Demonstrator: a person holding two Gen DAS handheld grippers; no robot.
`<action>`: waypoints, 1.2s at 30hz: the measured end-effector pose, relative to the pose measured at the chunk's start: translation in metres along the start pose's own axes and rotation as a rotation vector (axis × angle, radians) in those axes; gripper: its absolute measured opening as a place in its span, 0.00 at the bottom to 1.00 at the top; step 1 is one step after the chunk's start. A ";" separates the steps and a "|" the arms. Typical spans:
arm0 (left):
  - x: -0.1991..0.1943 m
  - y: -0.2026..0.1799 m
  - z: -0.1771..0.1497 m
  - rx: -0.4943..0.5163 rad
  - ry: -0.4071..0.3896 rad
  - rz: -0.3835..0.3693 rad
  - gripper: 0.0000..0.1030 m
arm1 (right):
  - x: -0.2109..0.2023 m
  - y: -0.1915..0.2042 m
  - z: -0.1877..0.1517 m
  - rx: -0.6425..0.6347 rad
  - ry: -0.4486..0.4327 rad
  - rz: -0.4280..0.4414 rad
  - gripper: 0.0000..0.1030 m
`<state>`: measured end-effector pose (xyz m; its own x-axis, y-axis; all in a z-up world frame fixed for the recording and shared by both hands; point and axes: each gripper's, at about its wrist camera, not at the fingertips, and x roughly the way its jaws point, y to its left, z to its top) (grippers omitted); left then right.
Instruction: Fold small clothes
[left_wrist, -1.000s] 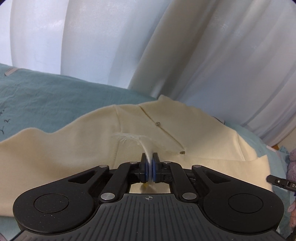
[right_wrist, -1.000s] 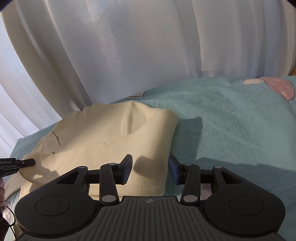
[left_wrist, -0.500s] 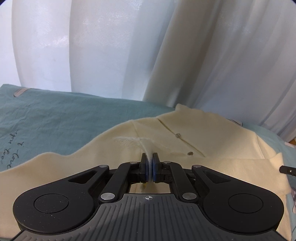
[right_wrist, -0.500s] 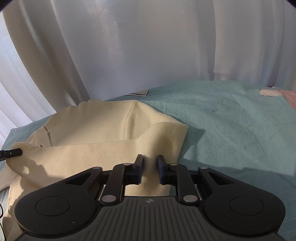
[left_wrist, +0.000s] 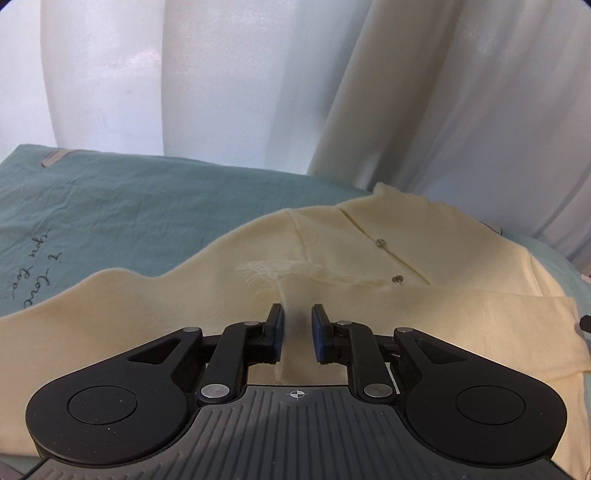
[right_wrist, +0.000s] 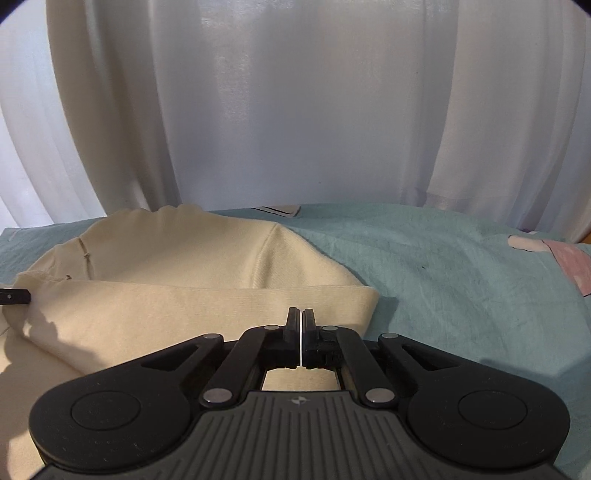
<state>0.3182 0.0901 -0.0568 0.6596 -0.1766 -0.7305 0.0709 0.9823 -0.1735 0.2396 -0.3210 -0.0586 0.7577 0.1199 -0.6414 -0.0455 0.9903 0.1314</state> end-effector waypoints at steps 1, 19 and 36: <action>-0.002 0.002 0.000 -0.009 -0.004 0.004 0.17 | -0.001 0.006 -0.003 -0.023 0.009 0.023 0.01; -0.045 0.013 -0.029 -0.140 0.005 -0.019 0.78 | -0.004 0.036 -0.023 -0.184 0.019 -0.082 0.03; -0.138 0.132 -0.079 -0.581 -0.069 0.224 0.91 | -0.066 0.057 -0.030 -0.154 -0.250 -0.120 0.38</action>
<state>0.1778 0.2395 -0.0311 0.6594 0.0526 -0.7500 -0.4799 0.7974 -0.3660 0.1674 -0.2704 -0.0313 0.8993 -0.0009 -0.4373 -0.0292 0.9976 -0.0620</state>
